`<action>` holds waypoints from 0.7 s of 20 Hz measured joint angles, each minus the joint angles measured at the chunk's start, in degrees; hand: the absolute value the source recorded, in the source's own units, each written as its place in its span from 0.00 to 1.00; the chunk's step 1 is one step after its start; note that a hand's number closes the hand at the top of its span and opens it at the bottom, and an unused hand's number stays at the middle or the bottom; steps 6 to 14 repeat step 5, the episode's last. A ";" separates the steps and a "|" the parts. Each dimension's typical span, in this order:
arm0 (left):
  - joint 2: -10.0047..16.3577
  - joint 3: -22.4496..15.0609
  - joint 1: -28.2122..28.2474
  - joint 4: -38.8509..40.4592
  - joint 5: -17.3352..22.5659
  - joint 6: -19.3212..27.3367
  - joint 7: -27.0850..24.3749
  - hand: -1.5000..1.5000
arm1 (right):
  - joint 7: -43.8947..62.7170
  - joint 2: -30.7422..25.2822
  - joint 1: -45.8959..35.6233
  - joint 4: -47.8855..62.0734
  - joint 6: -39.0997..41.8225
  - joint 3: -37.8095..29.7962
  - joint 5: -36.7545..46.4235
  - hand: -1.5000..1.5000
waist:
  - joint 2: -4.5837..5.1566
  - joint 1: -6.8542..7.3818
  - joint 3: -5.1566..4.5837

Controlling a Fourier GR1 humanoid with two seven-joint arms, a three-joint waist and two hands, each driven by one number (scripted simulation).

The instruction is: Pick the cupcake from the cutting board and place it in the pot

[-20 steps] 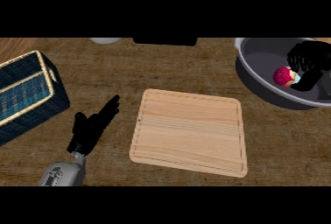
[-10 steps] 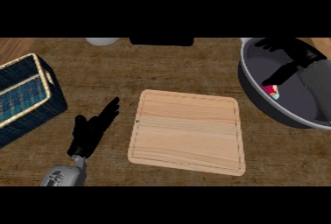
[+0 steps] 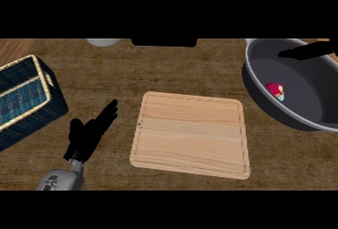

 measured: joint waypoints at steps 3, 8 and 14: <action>0.20 0.21 0.12 0.52 0.11 -0.53 -0.66 0.50 | -1.43 -3.39 1.09 0.17 1.25 -3.81 -3.53 0.00 | 0.12 0.03 0.00; 0.05 0.18 0.25 -0.10 0.21 -0.45 -0.30 0.50 | -2.40 -6.20 1.97 0.34 3.17 -6.06 -5.61 0.00 | 0.21 0.21 0.04; 0.05 0.18 0.25 -0.10 0.21 -0.45 -0.30 0.50 | -2.40 -6.20 1.97 0.34 3.17 -6.06 -5.61 0.00 | 0.21 0.21 0.04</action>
